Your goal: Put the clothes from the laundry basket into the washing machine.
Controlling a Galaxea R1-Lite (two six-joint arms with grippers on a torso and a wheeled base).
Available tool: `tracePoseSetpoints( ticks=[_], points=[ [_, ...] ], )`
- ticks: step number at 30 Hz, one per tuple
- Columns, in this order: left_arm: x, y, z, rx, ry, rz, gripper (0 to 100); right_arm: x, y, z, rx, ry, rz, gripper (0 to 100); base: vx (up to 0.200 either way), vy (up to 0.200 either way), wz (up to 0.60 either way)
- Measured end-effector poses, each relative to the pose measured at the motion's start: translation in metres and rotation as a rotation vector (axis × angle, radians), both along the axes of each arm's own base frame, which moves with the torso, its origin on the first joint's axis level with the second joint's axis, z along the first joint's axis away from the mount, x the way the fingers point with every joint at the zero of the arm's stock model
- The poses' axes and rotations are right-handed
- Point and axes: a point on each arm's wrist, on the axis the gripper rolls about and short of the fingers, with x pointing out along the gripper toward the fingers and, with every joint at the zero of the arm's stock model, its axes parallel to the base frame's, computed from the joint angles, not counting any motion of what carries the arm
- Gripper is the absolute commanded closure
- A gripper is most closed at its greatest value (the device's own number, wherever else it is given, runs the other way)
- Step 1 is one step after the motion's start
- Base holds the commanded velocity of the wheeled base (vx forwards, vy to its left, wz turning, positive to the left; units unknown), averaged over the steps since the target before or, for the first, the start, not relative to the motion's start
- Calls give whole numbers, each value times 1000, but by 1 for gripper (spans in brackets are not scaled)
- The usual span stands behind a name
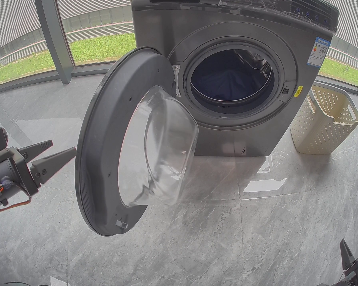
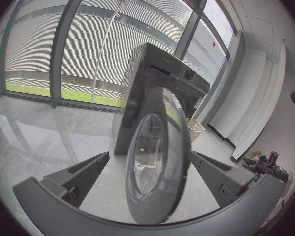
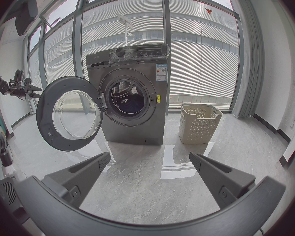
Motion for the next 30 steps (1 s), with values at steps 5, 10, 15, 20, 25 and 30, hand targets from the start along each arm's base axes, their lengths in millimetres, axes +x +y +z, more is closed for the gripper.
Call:
tracePoseSetpoints(
  ticks=[5, 10, 15, 20, 25, 30],
  points=[
    [4, 10, 0, -6, 4, 66, 0, 0, 0, 0, 0, 0, 0, 0, 0, 0, 0],
    [8, 17, -3, -1, 17, 95, 0, 0, 0, 0, 0, 1, 1, 0, 0, 0, 0],
    [13, 15, -8, 5, 43, 84, 0, 0, 0, 0, 0, 0, 0, 0, 0, 0, 0],
    [18, 4, -10, 13, 61, 34, 0, 0, 0, 0, 0, 0, 0, 0, 0, 0, 0],
    [23, -7, -13, 35, 65, -5, 0, 0, 0, 0, 0, 1, 1, 0, 0, 0, 0],
    [33, -22, -13, 49, 27, 2, 0, 0, 0, 0, 0, 0, 1, 0, 0, 0, 0]
  ],
)
